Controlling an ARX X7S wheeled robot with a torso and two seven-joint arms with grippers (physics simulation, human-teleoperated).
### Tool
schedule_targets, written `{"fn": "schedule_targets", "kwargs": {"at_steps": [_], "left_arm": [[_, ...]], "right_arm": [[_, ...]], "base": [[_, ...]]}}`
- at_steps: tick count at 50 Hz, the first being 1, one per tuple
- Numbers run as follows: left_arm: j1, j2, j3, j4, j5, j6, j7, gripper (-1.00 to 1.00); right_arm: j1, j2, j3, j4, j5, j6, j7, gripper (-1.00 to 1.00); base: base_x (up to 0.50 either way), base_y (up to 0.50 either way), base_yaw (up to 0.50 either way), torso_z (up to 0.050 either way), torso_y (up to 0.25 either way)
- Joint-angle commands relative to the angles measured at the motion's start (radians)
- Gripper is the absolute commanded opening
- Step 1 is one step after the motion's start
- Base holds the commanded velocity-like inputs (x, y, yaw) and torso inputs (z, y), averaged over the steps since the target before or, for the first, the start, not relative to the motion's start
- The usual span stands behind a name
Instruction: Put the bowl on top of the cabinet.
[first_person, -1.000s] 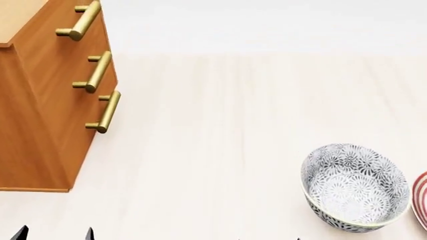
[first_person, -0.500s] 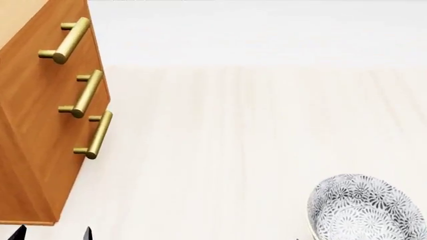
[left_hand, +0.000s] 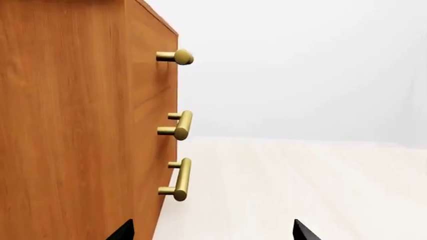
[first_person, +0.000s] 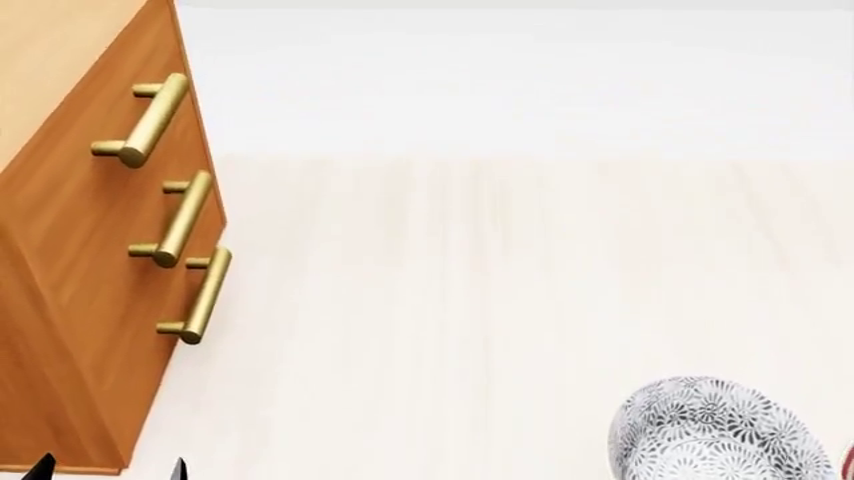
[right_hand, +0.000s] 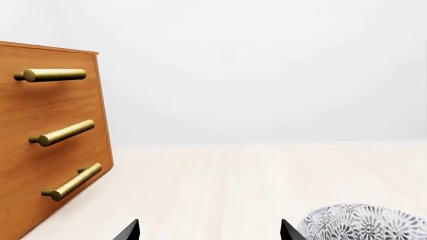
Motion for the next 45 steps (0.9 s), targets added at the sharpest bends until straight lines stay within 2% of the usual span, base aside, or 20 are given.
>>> {"fn": "schedule_targets", "kwargs": {"at_steps": [1, 12, 20, 21, 23, 24, 25, 29, 35, 38, 42, 43, 45], "left_arm": [[0.000, -0.011, 0.010, 0.005, -0.007, -0.001, -0.012, 1.00], [-0.002, -0.019, 0.015, 0.005, -0.015, 0.000, -0.021, 1.00], [-0.004, -0.024, 0.021, 0.003, -0.018, 0.002, -0.028, 1.00], [0.005, -0.027, 0.029, 0.007, -0.023, 0.049, -0.003, 1.00], [-0.005, -0.034, 0.045, 0.035, -0.008, -0.047, -0.029, 1.00], [0.000, -0.037, 0.058, 0.029, 0.006, -0.002, -0.014, 1.00], [-0.010, -0.029, 0.057, 0.035, 0.013, -0.065, -0.043, 1.00], [-0.025, -0.030, 0.056, 0.025, -0.007, -0.087, -0.040, 1.00], [-0.061, -0.033, 0.092, 0.015, 0.007, -0.192, -0.046, 1.00], [-0.080, -0.026, 0.088, 0.009, 0.016, -0.246, -0.077, 1.00], [-0.102, -0.017, 0.080, 0.011, 0.006, -0.309, -0.101, 1.00], [-0.117, -0.011, 0.092, 0.015, 0.060, -0.352, -0.154, 1.00], [-0.114, 0.004, 0.095, 0.003, 0.114, -0.312, -0.210, 1.00]], "right_arm": [[-0.005, 0.009, -0.009, -0.004, 0.004, -0.011, 0.010, 1.00], [-0.002, 0.016, -0.008, -0.020, 0.031, 0.013, 0.024, 1.00], [-0.002, 0.022, -0.015, -0.085, 0.016, 0.136, 0.082, 1.00], [-0.003, 0.017, -0.008, -0.101, 0.019, 0.169, 0.104, 1.00], [-0.002, 0.000, 0.005, -0.113, -0.008, 0.207, 0.162, 1.00], [-0.005, -0.006, 0.006, -0.111, -0.019, 0.189, 0.173, 1.00], [-0.015, -0.028, 0.027, -0.115, -0.023, 0.171, 0.211, 1.00], [-0.049, -0.023, 0.016, -0.128, -0.108, 0.045, 0.231, 1.00], [-0.075, -0.030, 0.034, -0.173, -0.124, 0.045, 0.274, 1.00], [-0.092, -0.026, 0.055, -0.199, -0.077, 0.009, 0.270, 1.00], [-0.074, -0.026, 0.112, -0.215, 0.096, 0.052, 0.261, 1.00], [-0.067, -0.011, 0.114, -0.214, 0.133, 0.046, 0.230, 1.00], [-0.063, -0.001, 0.128, -0.202, 0.208, 0.010, 0.181, 1.00]], "base": [[0.00, 0.00, 0.00, 0.050, 0.000], [0.00, 0.00, 0.00, 0.050, 0.000], [0.00, 0.00, 0.00, 0.050, 0.000], [0.00, 0.00, 0.00, 0.050, 0.000], [0.00, 0.00, 0.00, 0.026, 0.000], [0.00, 0.00, 0.00, 0.000, 0.000], [0.00, 0.00, 0.00, 0.000, 0.000], [0.00, 0.00, 0.00, 0.000, 0.000], [0.00, 0.00, 0.00, 0.000, 0.000], [0.00, 0.00, 0.00, 0.000, 0.000], [0.00, 0.00, 0.00, 0.000, 0.000], [0.00, 0.00, 0.00, 0.000, 0.000], [0.00, 0.00, 0.00, 0.000, 0.000]]}}
